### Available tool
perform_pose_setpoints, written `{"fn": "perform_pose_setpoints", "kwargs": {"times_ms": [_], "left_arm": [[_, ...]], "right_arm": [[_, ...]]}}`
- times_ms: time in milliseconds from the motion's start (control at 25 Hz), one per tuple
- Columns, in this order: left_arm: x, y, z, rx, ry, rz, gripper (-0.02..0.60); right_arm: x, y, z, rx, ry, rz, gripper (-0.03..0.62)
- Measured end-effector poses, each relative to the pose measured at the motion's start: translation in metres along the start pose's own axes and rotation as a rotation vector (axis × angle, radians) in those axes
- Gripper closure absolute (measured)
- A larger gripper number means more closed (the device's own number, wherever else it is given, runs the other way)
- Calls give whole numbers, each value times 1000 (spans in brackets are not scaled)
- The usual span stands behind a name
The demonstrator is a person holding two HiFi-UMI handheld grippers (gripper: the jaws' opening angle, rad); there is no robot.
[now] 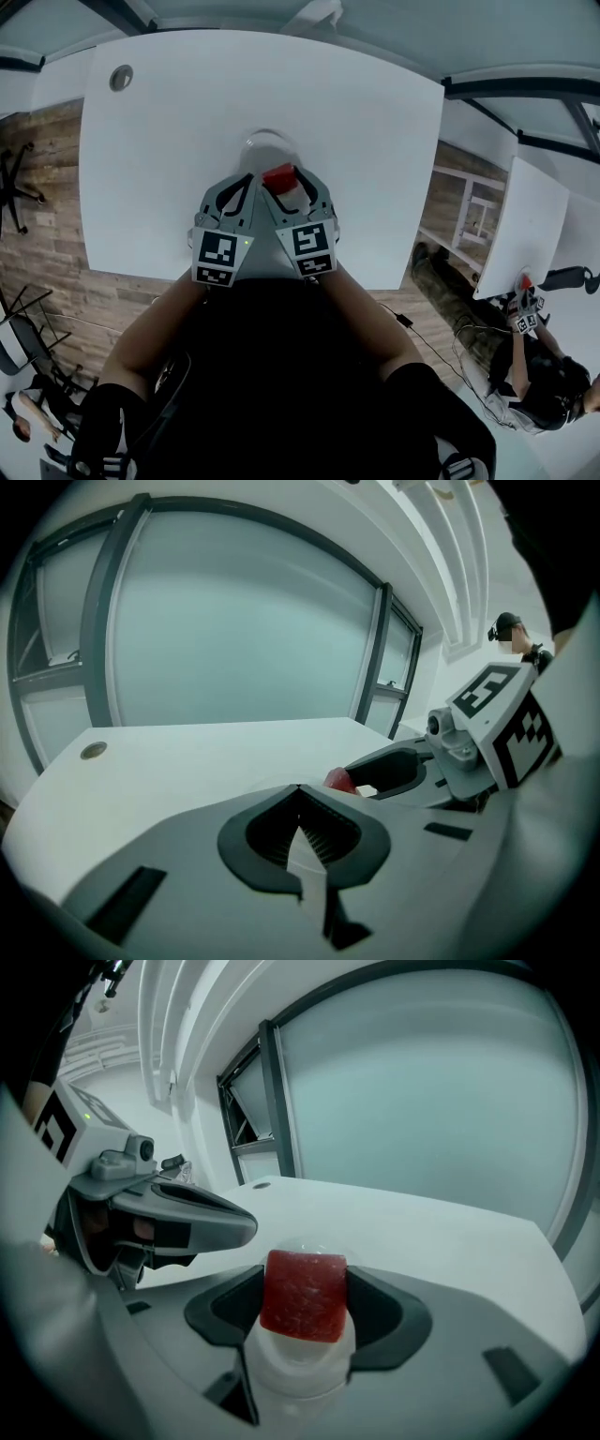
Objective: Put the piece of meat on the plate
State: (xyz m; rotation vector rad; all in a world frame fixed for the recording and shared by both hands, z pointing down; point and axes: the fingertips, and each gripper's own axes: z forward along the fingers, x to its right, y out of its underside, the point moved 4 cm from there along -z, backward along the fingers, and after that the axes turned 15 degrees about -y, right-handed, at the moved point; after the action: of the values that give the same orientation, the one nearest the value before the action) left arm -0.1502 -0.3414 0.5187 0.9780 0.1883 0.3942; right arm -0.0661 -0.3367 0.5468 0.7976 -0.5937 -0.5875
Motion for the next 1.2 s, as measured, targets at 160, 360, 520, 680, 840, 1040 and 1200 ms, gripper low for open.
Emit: {"fn": "perform_pose_setpoints", "kwargs": {"times_ms": [160, 360, 520, 680, 840, 1040, 1200], "left_arm": [[-7, 4, 4, -15, -5, -15, 589], [-11, 6, 6, -26, -10, -29, 589], [-12, 7, 6, -21, -13, -37, 589], [-13, 5, 3, -13, -5, -37, 589], [-14, -2, -4, 15, 14, -29, 589], [-9, -15, -18, 81, 46, -2, 589], [-7, -25, -31, 140, 63, 32, 589]], "right_arm": [[4, 9, 10, -36, 1, 21, 316], [7, 11, 20, -70, 12, 20, 316], [8, 15, 24, -97, 27, 26, 316], [6, 7, 22, -73, 37, 19, 316], [1, -8, 15, -45, 66, 1, 316], [-9, -25, -4, 16, 114, -14, 316], [-19, -35, -22, 78, 153, -25, 316]]}}
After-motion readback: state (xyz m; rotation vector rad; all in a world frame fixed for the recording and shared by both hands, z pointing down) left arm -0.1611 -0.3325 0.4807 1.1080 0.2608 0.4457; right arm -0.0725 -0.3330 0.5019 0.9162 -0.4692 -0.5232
